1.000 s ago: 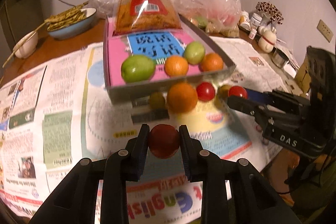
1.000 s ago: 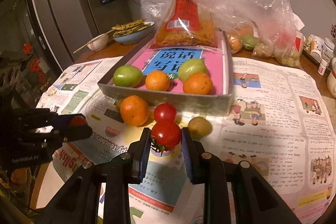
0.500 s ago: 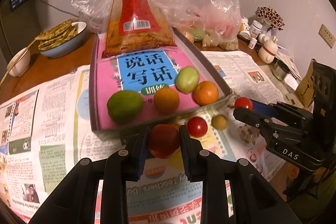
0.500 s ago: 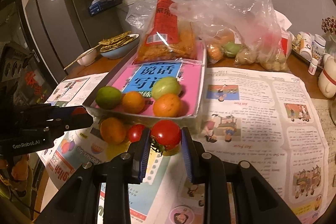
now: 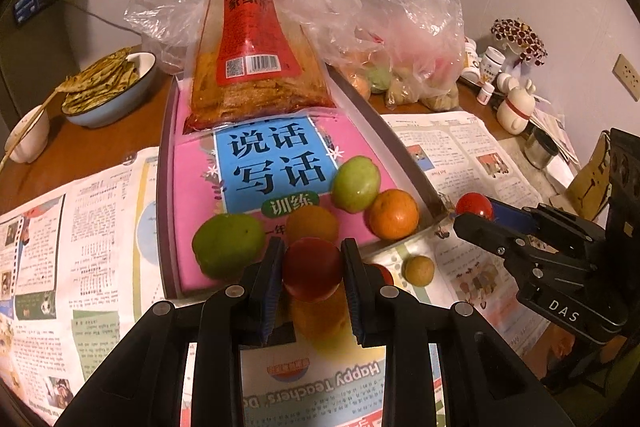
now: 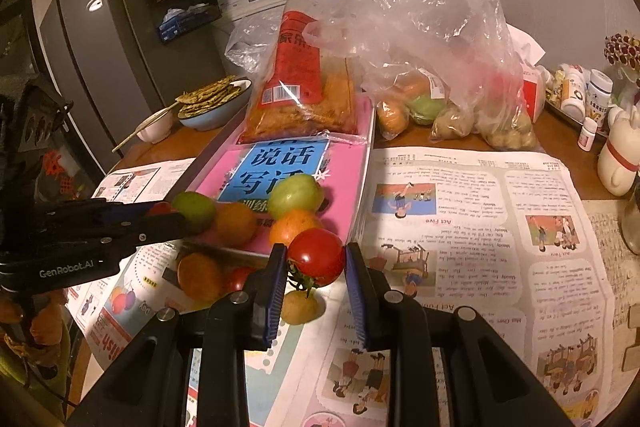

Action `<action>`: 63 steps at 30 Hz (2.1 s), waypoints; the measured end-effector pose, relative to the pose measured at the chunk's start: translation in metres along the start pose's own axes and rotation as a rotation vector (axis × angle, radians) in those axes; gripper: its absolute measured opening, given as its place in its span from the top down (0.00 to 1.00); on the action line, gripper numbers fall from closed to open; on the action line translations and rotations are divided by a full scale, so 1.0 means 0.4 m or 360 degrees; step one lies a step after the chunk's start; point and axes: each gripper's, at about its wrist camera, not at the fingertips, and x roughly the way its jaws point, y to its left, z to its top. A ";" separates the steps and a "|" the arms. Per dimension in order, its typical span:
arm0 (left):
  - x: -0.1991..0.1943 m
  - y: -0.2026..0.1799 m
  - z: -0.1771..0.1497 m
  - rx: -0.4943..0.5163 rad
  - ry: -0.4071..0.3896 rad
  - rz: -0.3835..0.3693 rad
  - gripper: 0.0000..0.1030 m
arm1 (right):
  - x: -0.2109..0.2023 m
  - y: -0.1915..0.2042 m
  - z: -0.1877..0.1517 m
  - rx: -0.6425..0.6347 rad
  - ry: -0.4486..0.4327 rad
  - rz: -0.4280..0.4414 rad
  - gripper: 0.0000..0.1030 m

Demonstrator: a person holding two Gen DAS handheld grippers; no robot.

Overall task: Organize fruits
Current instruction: 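Carry the red tomato with the left tool while the right tool carries the cherry tomato over the tray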

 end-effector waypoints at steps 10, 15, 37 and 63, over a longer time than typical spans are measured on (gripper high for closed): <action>0.037 0.008 0.015 -0.0018 0.0037 -0.0004 0.71 | 0.021 -0.008 0.026 0.0006 0.0010 -0.0031 0.72; 0.054 0.012 0.023 -0.0019 0.0053 -0.0007 0.71 | 0.034 -0.014 0.036 0.0010 0.0021 -0.0048 0.72; 0.106 0.027 0.035 -0.0022 0.0120 -0.0026 0.71 | 0.081 -0.033 0.043 0.0019 0.0081 -0.0075 0.72; 0.101 0.042 0.029 -0.0038 0.0135 -0.0056 0.71 | 0.102 -0.017 0.041 0.0011 0.0084 -0.0085 0.72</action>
